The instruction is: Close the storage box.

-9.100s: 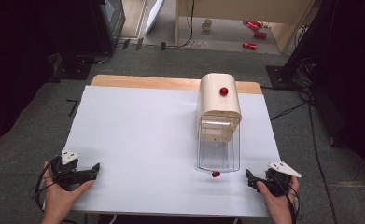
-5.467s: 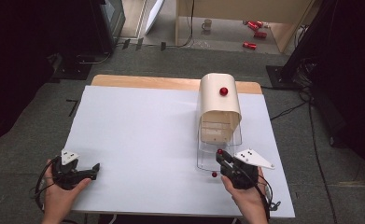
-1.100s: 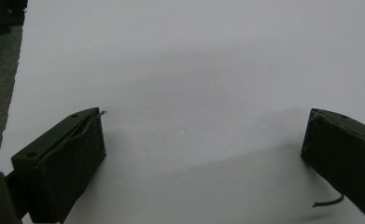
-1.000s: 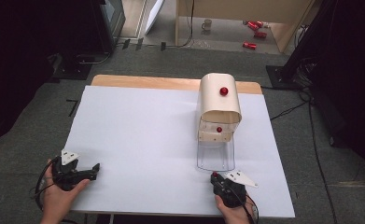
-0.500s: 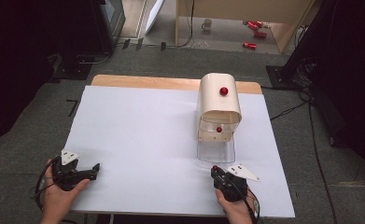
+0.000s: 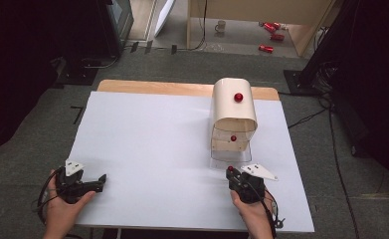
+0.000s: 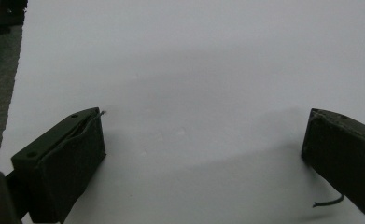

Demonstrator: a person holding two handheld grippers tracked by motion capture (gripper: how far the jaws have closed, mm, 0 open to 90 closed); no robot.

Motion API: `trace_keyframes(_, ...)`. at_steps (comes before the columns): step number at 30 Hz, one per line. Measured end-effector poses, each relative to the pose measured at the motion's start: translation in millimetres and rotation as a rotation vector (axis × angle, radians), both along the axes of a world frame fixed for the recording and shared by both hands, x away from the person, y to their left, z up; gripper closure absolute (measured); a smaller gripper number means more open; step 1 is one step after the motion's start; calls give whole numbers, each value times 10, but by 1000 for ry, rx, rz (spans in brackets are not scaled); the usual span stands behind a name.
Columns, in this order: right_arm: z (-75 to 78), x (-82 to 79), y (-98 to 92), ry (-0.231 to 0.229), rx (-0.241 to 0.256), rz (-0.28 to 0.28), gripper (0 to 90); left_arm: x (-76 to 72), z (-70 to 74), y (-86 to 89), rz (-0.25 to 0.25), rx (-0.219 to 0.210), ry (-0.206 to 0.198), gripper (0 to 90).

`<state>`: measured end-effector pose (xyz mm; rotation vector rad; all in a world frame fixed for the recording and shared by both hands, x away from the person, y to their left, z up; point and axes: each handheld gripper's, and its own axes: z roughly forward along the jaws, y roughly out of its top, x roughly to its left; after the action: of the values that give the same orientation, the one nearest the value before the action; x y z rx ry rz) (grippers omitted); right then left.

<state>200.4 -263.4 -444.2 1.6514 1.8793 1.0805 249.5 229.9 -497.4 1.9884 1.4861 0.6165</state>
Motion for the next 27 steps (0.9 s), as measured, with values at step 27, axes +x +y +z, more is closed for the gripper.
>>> trace_keyframes(27,-16,428,-31,2,-1,-31,755,0,0,0,0,-1,0,0)
